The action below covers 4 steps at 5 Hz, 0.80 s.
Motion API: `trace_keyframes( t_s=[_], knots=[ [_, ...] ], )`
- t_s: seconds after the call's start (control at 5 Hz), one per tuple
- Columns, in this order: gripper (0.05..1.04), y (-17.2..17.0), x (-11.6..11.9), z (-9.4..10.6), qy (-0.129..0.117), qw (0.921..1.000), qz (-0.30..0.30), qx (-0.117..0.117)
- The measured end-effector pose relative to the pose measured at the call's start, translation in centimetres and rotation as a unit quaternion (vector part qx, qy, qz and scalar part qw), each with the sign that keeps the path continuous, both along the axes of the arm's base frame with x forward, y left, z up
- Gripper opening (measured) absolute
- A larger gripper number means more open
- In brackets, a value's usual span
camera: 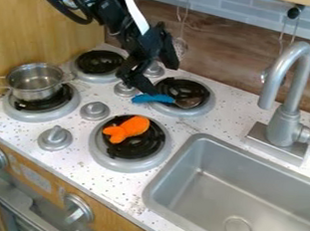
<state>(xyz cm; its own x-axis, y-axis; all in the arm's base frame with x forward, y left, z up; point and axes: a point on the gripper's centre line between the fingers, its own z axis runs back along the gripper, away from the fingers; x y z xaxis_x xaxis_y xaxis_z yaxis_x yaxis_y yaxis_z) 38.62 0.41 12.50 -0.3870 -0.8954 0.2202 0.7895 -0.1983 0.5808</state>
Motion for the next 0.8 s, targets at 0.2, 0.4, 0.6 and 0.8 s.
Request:
trace_keyframes(
  t_s=[0.2,0.4,0.6,0.8],
  knots=[
    [0.997,-0.1,-0.2,-1.3,0.016,0.9999,0.001,-0.003],
    [0.997,-0.6,-1.8,-1.7,0.006,0.9994,0.035,-0.006],
    [0.997,-0.1,-2.8,0.4,-0.029,0.9926,0.113,0.036],
    [0.997,-1.3,-2.9,0.0,0.005,0.9733,0.224,0.05]
  ],
)
